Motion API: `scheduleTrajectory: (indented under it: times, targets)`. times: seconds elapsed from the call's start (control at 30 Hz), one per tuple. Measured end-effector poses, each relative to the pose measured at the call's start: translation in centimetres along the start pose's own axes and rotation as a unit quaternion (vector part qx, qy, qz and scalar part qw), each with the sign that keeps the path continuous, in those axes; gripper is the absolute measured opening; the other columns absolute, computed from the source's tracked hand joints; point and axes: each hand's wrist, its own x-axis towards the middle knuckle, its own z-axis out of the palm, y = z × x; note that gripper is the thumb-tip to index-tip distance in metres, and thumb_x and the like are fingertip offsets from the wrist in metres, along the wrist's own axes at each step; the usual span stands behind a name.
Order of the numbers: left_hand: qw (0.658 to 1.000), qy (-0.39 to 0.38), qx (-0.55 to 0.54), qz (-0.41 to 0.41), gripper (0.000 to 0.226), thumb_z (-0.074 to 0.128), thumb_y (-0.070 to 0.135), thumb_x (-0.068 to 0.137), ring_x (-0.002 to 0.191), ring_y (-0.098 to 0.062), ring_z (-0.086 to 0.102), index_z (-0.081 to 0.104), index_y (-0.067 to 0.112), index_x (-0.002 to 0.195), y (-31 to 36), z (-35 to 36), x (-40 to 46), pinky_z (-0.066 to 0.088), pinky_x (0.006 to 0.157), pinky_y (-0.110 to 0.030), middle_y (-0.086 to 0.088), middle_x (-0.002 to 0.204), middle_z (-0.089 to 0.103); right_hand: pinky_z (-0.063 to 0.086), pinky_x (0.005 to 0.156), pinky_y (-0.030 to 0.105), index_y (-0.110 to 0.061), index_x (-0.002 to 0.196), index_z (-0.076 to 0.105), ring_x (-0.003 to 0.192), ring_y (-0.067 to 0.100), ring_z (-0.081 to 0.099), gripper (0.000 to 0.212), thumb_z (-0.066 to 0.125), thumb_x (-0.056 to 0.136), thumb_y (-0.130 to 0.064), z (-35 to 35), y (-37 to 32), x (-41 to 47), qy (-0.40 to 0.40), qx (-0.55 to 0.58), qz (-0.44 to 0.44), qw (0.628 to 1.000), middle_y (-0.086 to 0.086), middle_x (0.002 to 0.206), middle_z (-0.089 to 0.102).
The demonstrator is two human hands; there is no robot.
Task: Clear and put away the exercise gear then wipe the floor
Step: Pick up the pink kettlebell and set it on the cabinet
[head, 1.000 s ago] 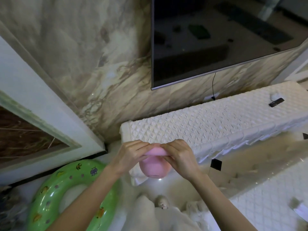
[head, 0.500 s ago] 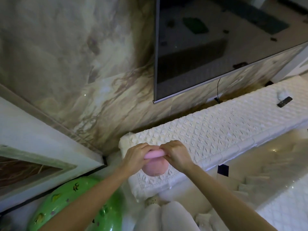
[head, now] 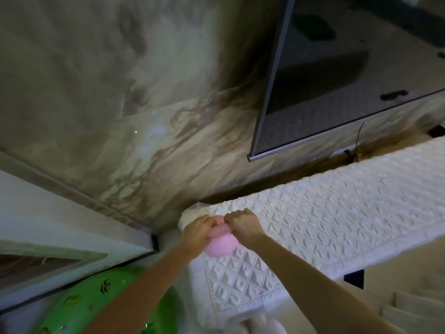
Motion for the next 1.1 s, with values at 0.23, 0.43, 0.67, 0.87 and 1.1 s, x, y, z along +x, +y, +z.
scheduleTrajectory:
  times: [0.23,0.43,0.67,0.87,1.1]
  targets:
    - [0.999,0.03,-0.023,0.026,0.028,0.075,0.025,0.054,0.06,-0.014,0.067,0.071,0.013,0.08,-3.3,3.7,2.4,0.052,0.055,-0.019,0.001,0.071,0.069,0.035,0.09,0.032,-0.009,0.113,0.055,0.098,0.03,0.058,0.027,0.054,0.086,-0.009,4.2,1.4,3.8,-0.004,-0.002,0.013,1.0,0.012,0.108,0.064]
    - [0.998,0.036,-0.051,0.015,0.027,0.074,0.021,0.061,0.066,-0.016,0.067,0.07,0.013,0.086,-5.7,6.0,3.8,0.057,0.059,-0.025,-0.001,0.076,0.071,0.034,0.095,0.032,-0.011,0.115,0.052,0.1,0.028,0.057,0.03,0.056,0.085,-0.009,5.7,1.9,5.8,-0.014,-0.012,0.023,1.0,0.01,0.111,0.062]
    - [0.996,0.065,-0.057,0.0,0.033,0.085,0.008,0.056,0.067,-0.018,0.068,0.07,0.01,0.085,-5.5,6.6,4.2,0.057,0.058,-0.026,-0.004,0.077,0.071,0.033,0.092,0.032,-0.011,0.114,0.05,0.102,0.028,0.056,0.031,0.055,0.084,-0.008,5.7,2.3,6.8,-0.032,-0.015,0.018,0.999,0.01,0.112,0.061]
    - [0.992,0.058,-0.081,-0.07,0.029,0.074,-0.001,0.071,0.083,-0.029,0.067,0.069,0.002,0.099,-4.7,6.0,3.4,0.055,0.075,-0.035,-0.014,0.091,0.071,0.036,0.096,0.031,-0.013,0.123,0.049,0.107,0.026,0.055,0.036,0.054,0.087,-0.011,5.3,1.8,5.7,-0.042,0.043,0.042,0.997,0.009,0.12,0.059]
    - [0.971,0.115,-0.133,-0.165,0.035,0.06,0.014,0.081,0.091,-0.028,0.064,0.062,0.006,0.115,-2.3,0.5,0.1,0.049,0.08,-0.032,-0.011,0.105,0.067,0.046,0.09,0.029,-0.008,0.121,0.058,0.1,0.024,0.06,0.031,0.054,0.091,-0.011,1.4,1.2,1.1,0.021,0.293,0.128,0.947,0.01,0.115,0.063]
